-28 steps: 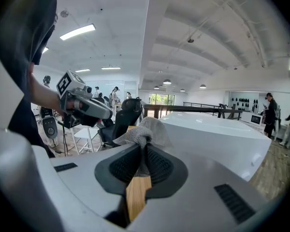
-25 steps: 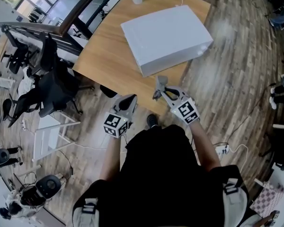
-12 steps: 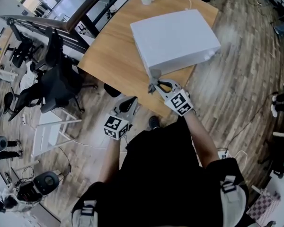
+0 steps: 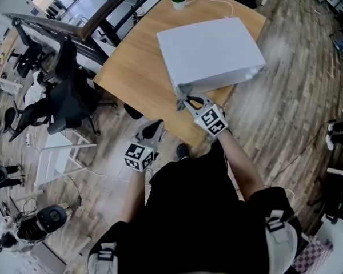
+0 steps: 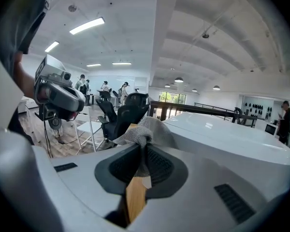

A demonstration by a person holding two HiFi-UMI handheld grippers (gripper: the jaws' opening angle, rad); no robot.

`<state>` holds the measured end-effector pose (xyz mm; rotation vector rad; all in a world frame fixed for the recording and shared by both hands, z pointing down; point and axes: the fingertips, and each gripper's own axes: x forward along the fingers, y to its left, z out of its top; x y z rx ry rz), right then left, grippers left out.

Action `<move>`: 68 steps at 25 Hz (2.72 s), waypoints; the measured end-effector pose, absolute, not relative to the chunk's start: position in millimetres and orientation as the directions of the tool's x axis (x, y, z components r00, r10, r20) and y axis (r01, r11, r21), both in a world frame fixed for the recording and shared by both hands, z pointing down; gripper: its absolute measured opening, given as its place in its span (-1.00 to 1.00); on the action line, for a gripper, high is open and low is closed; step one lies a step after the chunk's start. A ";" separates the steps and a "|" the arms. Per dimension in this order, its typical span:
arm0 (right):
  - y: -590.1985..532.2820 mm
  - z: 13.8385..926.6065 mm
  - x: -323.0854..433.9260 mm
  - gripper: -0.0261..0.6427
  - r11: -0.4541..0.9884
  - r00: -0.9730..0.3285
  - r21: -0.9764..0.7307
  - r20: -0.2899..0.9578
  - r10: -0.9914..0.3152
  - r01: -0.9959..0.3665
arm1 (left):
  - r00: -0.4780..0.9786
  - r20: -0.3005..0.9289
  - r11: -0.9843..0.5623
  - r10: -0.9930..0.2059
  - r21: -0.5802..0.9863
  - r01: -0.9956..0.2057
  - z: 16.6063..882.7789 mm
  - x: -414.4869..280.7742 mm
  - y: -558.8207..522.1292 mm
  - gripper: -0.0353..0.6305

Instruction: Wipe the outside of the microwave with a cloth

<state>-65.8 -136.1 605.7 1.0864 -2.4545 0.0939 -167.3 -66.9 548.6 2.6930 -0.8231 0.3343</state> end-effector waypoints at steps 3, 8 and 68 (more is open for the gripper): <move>-149.2 604.0 -63.8 -0.82 0.677 -0.585 0.099 0.421 -0.693 -0.730 | 0.804 0.306 -0.787 -0.509 0.213 -0.579 543.2 -162.8 -68.8 -0.89; -160.4 610.1 -67.7 -0.82 0.675 -0.589 0.082 0.419 -0.691 -0.733 | 0.781 0.320 -0.766 -0.537 0.204 -0.610 545.2 -168.0 -63.6 -0.89; -182.0 626.1 231.3 -0.82 0.404 -0.338 0.052 0.457 -0.823 -0.913 | 0.753 0.304 -0.748 -0.583 0.161 -0.644 524.8 -23.1 -98.6 -0.89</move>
